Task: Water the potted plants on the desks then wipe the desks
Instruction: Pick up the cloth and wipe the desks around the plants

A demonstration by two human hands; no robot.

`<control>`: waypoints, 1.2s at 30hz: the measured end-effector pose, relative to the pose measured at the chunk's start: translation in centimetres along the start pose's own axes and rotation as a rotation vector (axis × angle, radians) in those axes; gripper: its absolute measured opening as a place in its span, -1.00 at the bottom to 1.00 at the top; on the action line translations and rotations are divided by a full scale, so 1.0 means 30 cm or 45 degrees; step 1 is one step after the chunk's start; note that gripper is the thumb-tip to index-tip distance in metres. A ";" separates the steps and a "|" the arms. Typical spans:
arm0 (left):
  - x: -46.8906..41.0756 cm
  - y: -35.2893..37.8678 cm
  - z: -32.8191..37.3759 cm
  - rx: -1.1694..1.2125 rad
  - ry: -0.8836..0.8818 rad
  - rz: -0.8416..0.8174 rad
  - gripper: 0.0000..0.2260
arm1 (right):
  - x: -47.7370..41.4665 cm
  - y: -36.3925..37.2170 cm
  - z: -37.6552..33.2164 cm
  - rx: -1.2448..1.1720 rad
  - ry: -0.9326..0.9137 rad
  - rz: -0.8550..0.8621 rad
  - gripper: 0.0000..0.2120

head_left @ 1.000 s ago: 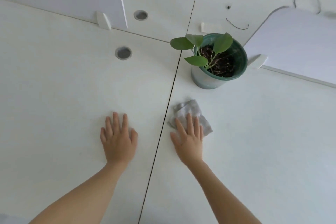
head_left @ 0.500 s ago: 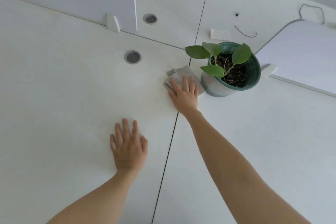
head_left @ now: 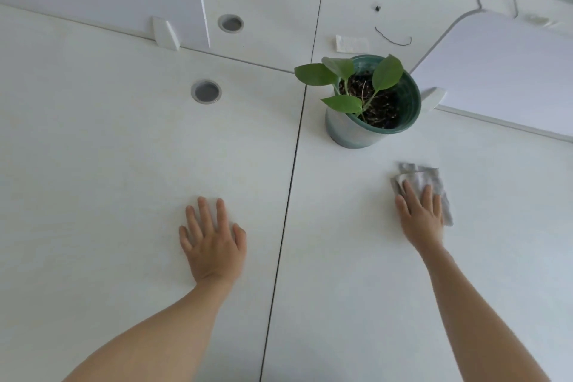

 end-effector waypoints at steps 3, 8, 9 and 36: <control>0.000 0.005 -0.001 0.028 -0.002 -0.006 -0.44 | 0.004 0.003 -0.050 -0.215 0.250 0.073 -0.55; 0.011 -0.001 0.000 0.028 -0.006 -0.046 -0.40 | 0.200 0.158 -0.412 -0.215 -0.175 -0.010 -0.56; 0.014 -0.004 0.004 0.034 0.008 -0.049 -0.42 | 0.258 0.196 -0.478 -0.176 -0.321 -0.044 -0.57; 0.508 -0.113 -0.385 0.784 0.224 -0.429 -0.74 | 0.959 0.112 -0.065 -0.947 0.128 0.070 -0.75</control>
Point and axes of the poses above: each hand's wrist, its own x-axis away from the middle knuckle, its own y-axis out of the palm, z = x × y, the point moved 9 cm from there along -x, towards the middle knuckle
